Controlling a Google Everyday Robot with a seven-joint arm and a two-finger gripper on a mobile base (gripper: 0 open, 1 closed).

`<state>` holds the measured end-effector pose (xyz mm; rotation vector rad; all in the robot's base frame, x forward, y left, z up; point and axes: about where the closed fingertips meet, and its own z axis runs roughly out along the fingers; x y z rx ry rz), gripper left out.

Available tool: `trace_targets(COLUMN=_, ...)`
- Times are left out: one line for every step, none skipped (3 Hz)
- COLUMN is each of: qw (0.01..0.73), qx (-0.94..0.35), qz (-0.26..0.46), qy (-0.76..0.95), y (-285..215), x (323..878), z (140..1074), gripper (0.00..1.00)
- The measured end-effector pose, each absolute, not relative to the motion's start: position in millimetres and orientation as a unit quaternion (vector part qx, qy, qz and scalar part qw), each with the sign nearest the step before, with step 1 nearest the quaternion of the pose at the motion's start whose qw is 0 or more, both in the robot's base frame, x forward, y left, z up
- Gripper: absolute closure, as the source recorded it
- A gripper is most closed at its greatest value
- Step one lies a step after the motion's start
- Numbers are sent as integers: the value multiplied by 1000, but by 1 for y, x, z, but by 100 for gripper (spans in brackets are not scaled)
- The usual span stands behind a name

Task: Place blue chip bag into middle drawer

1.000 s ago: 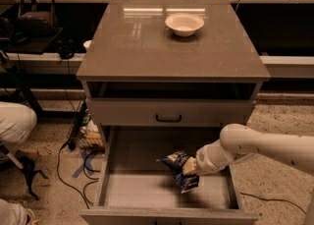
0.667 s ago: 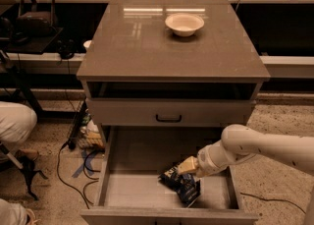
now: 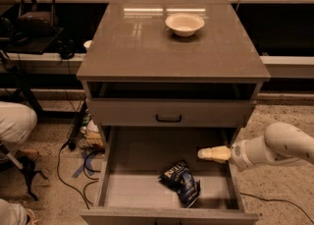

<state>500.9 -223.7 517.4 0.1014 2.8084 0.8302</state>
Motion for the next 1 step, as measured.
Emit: trace_targets(qw=150, qx=49, qz=278, qy=947, y=-266, x=496, z=552, gripper=0)
